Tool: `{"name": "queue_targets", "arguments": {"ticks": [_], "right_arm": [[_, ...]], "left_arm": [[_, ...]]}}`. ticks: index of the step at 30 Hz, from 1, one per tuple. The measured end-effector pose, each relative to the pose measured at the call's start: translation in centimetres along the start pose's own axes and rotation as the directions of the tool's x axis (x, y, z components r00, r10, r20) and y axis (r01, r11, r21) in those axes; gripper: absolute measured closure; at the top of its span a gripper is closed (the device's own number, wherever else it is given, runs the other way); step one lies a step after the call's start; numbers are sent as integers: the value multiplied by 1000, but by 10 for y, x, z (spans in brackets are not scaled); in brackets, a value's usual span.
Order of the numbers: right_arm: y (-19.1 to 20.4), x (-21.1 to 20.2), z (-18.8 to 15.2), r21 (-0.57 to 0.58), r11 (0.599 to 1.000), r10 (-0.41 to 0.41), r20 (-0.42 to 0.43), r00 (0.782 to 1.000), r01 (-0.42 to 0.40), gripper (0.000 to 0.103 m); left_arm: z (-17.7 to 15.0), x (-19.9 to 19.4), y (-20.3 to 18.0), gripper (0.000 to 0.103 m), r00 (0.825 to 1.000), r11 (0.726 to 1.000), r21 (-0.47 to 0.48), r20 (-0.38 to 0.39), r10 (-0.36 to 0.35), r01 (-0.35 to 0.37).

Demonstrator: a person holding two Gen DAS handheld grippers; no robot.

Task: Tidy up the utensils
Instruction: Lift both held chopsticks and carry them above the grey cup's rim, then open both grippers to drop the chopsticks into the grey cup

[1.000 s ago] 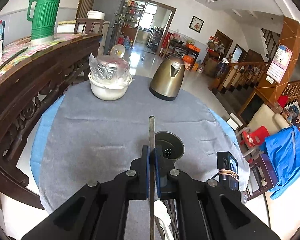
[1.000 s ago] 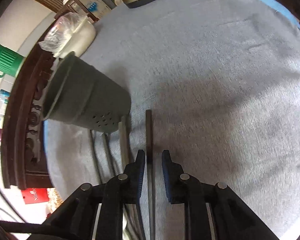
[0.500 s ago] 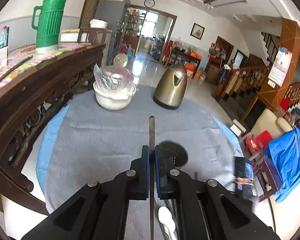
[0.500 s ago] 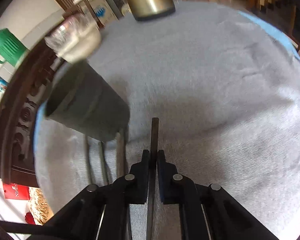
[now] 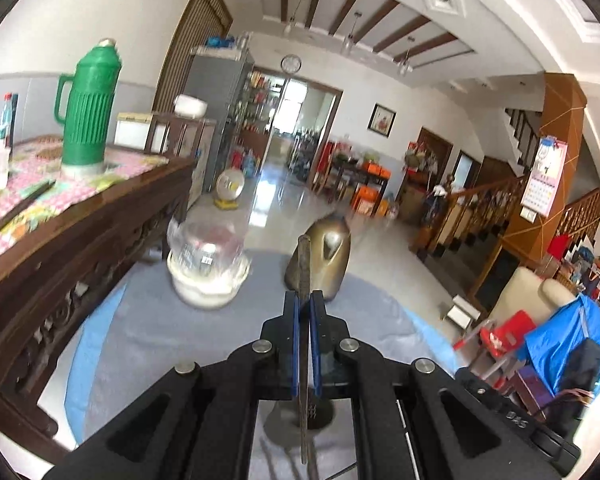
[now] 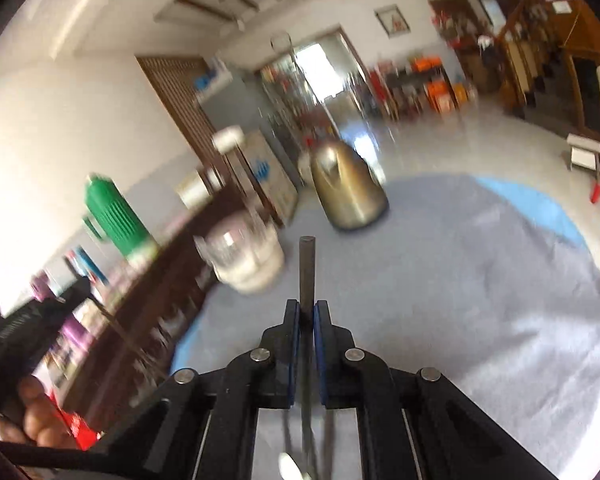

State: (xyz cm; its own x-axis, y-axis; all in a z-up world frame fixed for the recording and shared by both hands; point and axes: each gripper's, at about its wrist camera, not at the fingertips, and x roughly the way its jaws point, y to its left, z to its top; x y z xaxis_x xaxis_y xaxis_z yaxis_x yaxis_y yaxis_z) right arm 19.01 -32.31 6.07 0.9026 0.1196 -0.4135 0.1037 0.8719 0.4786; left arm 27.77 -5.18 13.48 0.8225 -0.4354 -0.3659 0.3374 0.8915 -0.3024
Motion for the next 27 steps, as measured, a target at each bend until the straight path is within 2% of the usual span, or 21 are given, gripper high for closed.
{"name": "queue_targets", "arguments": {"ticks": [3, 7, 10, 12, 17, 22, 24, 26, 27], "right_arm": [[16, -9, 19, 1, 1000, 18, 82, 996, -18, 96], [34, -9, 40, -4, 1000, 13, 181, 983, -12, 96], [44, -1, 49, -4, 1000, 5, 225, 974, -5, 96], [52, 13, 49, -25, 999, -17, 236, 972, 24, 96], [57, 52, 30, -94, 993, -56, 167, 984, 72, 96], [46, 76, 9, -102, 992, -63, 58, 996, 69, 95], [40, 77, 5, -85, 995, -53, 26, 998, 55, 92], [30, 71, 0, -61, 997, -45, 7, 999, 45, 88], [26, 70, 0, -47, 998, -43, 2, 999, 43, 80]], "left_arm": [[10, 10, -7, 98, 1000, 1000, -7, 20, -2, 2], [11, 29, -16, 98, 997, 999, -2, 62, 49, -49], [2, 47, -13, 98, 994, 996, -14, 62, 88, -87], [-9, 61, -8, 98, 993, 993, -19, 34, 113, -113], [-36, 83, 5, 98, 986, 986, -2, -44, 164, -164], [-53, 84, -2, 96, 975, 976, 85, -80, 205, -199], [-60, 77, -7, 90, 969, 963, 148, -75, 237, -224], [-66, 70, -10, 62, 964, 953, 185, -71, 257, -240], [-68, 65, -10, 56, 961, 946, 202, -64, 269, -252]]}}
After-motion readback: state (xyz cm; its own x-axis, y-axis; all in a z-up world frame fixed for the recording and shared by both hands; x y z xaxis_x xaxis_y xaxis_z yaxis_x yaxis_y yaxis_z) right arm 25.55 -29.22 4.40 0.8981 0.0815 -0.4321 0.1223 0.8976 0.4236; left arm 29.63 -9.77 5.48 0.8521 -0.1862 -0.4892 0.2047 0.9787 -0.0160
